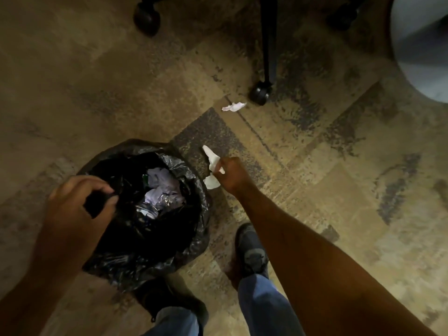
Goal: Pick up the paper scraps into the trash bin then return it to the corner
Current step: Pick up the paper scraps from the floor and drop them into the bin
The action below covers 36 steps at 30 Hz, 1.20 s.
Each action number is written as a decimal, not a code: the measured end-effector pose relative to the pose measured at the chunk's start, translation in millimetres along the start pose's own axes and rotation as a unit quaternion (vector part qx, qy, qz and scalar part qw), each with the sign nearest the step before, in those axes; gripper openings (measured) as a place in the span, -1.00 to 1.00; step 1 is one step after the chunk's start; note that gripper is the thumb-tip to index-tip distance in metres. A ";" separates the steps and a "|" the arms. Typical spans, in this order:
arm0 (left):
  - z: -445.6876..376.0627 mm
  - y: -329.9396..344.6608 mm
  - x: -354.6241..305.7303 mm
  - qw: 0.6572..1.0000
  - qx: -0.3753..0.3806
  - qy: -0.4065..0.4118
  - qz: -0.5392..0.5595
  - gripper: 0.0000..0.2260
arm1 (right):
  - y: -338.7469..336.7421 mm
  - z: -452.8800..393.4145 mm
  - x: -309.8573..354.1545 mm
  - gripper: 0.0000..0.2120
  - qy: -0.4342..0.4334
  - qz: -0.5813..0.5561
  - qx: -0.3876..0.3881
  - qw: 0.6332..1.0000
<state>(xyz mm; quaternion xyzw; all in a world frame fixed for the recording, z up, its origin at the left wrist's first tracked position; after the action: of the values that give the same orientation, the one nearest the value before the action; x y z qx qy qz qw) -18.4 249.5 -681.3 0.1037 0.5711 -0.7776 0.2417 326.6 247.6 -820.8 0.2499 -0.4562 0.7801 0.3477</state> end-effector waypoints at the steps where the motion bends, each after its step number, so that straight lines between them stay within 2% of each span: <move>1: -5.9 0.2 -0.1 1.000 -0.004 0.002 0.003 -0.64 | 7.7 -7.4 -0.5 -0.79 -0.009 -0.004 0.030 0.999; 4: -23.6 -4.6 -4.9 1.000 -0.011 0.024 -0.014 -0.67 | 30.6 -28.0 -7.2 -0.67 0.053 0.073 0.132 0.987; 7: -32.8 -10.0 -15.0 0.998 -0.007 0.033 -0.048 -0.75 | 40.1 -34.6 -7.2 -0.57 0.090 0.086 0.148 0.981; 11: -35.0 -15.4 -22.8 0.997 -0.030 0.003 -0.075 -0.79 | 21.6 -21.8 -2.9 -0.46 0.044 0.046 0.091 0.994; 15: -37.5 -11.4 -12.8 0.990 -0.019 -0.109 -0.092 -0.67 | -28.3 4.2 11.9 -0.71 0.005 0.015 -0.034 0.999; 18: -33.7 -10.5 -11.3 0.988 -0.004 -0.142 -0.066 -0.66 | -72.4 21.3 41.5 -0.75 -0.046 -0.041 -0.141 0.988; 20: -32.5 -11.5 -8.7 0.987 0.003 -0.149 -0.058 -0.66 | -94.4 35.1 74.3 -0.80 -0.099 -0.091 -0.181 0.974; 22: -31.6 -11.2 -5.0 0.987 0.013 -0.153 -0.045 -0.67 | -101.8 52.3 112.9 -0.82 -0.153 -0.114 -0.153 0.970; 24: -32.6 -12.0 -1.0 0.985 0.023 -0.169 -0.025 -0.68 | -93.9 69.9 150.7 -0.78 -0.215 -0.088 -0.077 0.970; 26: -33.6 -13.2 3.3 0.984 0.033 -0.176 -0.011 -0.68 | -73.6 82.8 184.1 -0.66 -0.286 -0.026 0.011 0.958; 29: -36.0 -15.9 10.8 0.983 0.037 -0.181 -0.004 -0.71 | -34.4 87.0 210.9 -0.42 -0.333 0.100 0.111 0.931; 31: -36.1 -15.0 13.0 0.983 0.045 -0.177 0.002 -0.74 | -26.5 82.8 213.9 -0.41 -0.364 0.124 0.099 0.918; 33: -35.5 -14.8 14.1 0.984 0.055 -0.170 0.009 -0.75 | -31.8 75.2 208.5 -0.49 -0.377 0.066 0.075 0.921; 36: -32.2 -16.7 16.1 0.982 0.064 -0.179 0.016 -0.74 | -50.9 53.2 179.3 -0.65 -0.279 -0.037 -0.016 0.959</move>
<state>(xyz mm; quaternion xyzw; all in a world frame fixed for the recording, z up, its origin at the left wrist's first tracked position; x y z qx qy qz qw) -44.2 279.4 -684.8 -0.0129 0.4657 -0.8147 0.3453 256.1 274.3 -642.2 0.4687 -0.5383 0.6584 0.2391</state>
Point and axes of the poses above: each hand's wrist, its own z-axis away from the middle knuckle, its own y-axis out of the palm, x = y × z, the point moved 4 cm from there along -z, towards the middle knuckle, and after that the axes turned 15 degrees about -y, right-handed, at the moved point
